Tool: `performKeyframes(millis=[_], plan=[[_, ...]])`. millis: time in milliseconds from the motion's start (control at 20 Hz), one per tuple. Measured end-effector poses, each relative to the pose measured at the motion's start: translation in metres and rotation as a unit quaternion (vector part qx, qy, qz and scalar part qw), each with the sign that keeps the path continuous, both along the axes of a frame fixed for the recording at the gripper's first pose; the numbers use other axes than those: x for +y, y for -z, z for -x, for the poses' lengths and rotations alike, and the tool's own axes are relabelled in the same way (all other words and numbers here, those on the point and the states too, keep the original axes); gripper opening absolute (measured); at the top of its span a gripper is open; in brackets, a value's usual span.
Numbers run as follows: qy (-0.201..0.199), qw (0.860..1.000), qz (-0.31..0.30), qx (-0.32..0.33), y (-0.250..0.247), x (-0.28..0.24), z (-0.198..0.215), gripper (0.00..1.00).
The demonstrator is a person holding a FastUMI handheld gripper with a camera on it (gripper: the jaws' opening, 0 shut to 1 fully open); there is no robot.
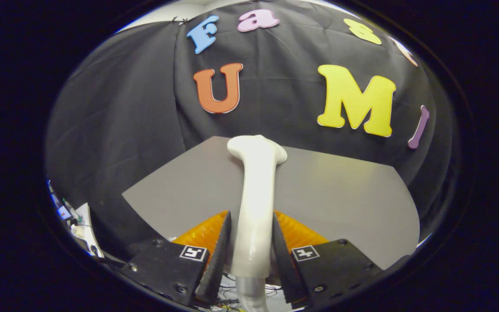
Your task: Iron the clothes twice with a garment steamer, once on the left side and once on the right side.
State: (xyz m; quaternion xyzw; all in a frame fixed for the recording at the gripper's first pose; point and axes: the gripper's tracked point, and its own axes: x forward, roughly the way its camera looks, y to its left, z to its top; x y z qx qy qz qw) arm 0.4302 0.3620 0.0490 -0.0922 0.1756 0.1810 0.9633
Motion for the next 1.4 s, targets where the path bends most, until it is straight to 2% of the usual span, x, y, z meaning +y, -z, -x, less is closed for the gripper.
performKeyframes(millis=[150,250,400,550,950,1200,1400], plan=[[0.014,1.0,-0.012,0.005,-0.003,0.002,-0.006,0.55],[0.017,1.0,-0.017,0.012,-0.003,0.0,-0.006,0.46],[0.015,0.999,-0.023,0.021,-0.003,0.002,-0.002,0.4],[0.033,0.998,-0.048,-0.004,-0.017,-0.01,0.009,0.37],[0.015,0.996,-0.066,-0.051,-0.042,-0.063,0.113,0.37],[0.052,0.988,-0.095,-0.108,-0.085,-0.14,0.179,0.37],[0.102,0.977,-0.11,-0.152,-0.121,-0.219,0.227,0.37]])
